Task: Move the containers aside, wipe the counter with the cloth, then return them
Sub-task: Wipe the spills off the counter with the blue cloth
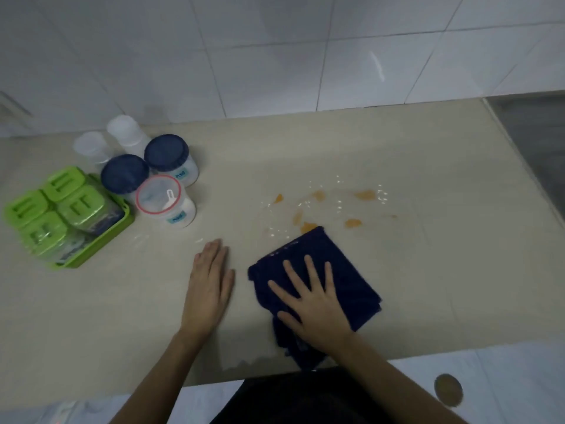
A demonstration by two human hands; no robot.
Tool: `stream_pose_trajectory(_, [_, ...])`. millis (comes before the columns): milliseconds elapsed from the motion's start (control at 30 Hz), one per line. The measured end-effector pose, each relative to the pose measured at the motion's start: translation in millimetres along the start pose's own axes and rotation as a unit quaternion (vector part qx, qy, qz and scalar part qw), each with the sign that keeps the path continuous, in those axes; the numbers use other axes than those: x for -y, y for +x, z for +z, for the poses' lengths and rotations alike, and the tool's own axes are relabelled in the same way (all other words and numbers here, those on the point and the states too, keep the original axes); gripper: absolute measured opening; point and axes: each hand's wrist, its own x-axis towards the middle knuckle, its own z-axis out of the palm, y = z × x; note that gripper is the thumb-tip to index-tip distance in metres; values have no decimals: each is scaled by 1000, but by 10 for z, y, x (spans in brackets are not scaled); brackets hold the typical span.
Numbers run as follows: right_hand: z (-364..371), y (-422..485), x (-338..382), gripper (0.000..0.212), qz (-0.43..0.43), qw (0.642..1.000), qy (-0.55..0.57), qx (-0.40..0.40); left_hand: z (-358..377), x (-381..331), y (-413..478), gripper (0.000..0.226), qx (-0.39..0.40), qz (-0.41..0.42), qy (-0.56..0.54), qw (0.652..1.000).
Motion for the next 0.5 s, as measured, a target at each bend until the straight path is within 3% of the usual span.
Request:
stream_pose_trajectory(100, [-90, 323, 57, 61, 16, 1000, 9, -12, -9, 116, -30, 55, -6, -15, 2, 1000])
stream_pose_trajectory(333, [-265, 325, -840, 62, 155, 987, -30, -7, -2, 126, 10, 54, -6, -11, 12, 1000])
stream_pose_trajectory(433, [-269, 388, -671, 60, 161, 986, -52, 7, 10, 138, 10, 55, -16, -20, 1, 1000])
stream_pose_trajectory(500, [-247, 495, -327, 58, 114, 992, -46, 8, 7, 146, -3, 55, -24, -33, -46, 998])
